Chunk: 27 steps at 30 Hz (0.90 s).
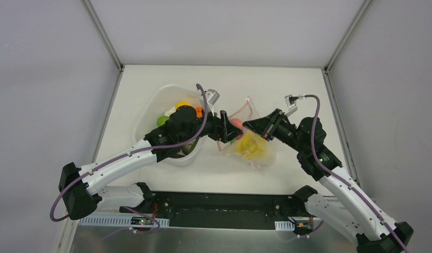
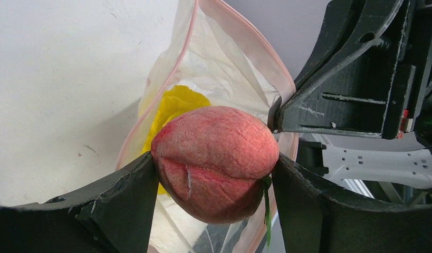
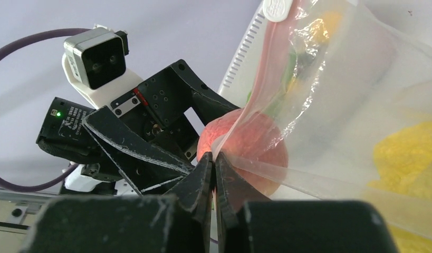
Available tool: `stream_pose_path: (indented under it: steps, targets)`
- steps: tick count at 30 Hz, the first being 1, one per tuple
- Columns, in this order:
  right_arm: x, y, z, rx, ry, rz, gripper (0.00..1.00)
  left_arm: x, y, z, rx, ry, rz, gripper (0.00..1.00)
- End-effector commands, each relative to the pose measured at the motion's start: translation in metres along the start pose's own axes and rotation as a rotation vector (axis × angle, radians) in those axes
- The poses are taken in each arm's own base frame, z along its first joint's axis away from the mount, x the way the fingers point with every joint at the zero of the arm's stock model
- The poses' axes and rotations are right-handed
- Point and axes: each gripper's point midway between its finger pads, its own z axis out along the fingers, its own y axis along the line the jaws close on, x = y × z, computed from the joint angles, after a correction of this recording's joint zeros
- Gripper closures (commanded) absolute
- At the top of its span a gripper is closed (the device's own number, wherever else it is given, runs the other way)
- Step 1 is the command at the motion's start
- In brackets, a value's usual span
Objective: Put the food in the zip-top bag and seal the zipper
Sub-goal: Place the fake fruit in the zipper food storage bag.
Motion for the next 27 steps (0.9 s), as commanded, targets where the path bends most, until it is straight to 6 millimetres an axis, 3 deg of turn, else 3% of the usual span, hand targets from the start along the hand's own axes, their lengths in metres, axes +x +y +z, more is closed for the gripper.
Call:
stream_pose_path:
  steps: [1, 9, 15, 21, 27]
  targets:
    - [-0.011, 0.031, -0.005, -0.148, -0.058, 0.035, 0.95, -0.024, -0.025, 0.004, 0.038, -0.033, 0.077, 0.5]
    - [-0.027, 0.044, -0.018, -0.253, -0.182, 0.149, 0.96, -0.042, -0.011, 0.025, -0.075, -0.102, 0.042, 0.42]
    - [-0.037, 0.055, -0.027, -0.225, -0.212, 0.087, 0.96, -0.053, -0.004, 0.036, -0.143, -0.107, 0.047, 0.33]
    - [-0.049, 0.052, -0.034, -0.156, -0.273, 0.036, 0.97, -0.051, -0.024, 0.047, -0.045, -0.076, 0.05, 0.22]
    - [-0.065, 0.03, -0.043, -0.059, -0.393, 0.077, 0.97, -0.053, -0.045, 0.05, 0.038, -0.021, 0.078, 0.08]
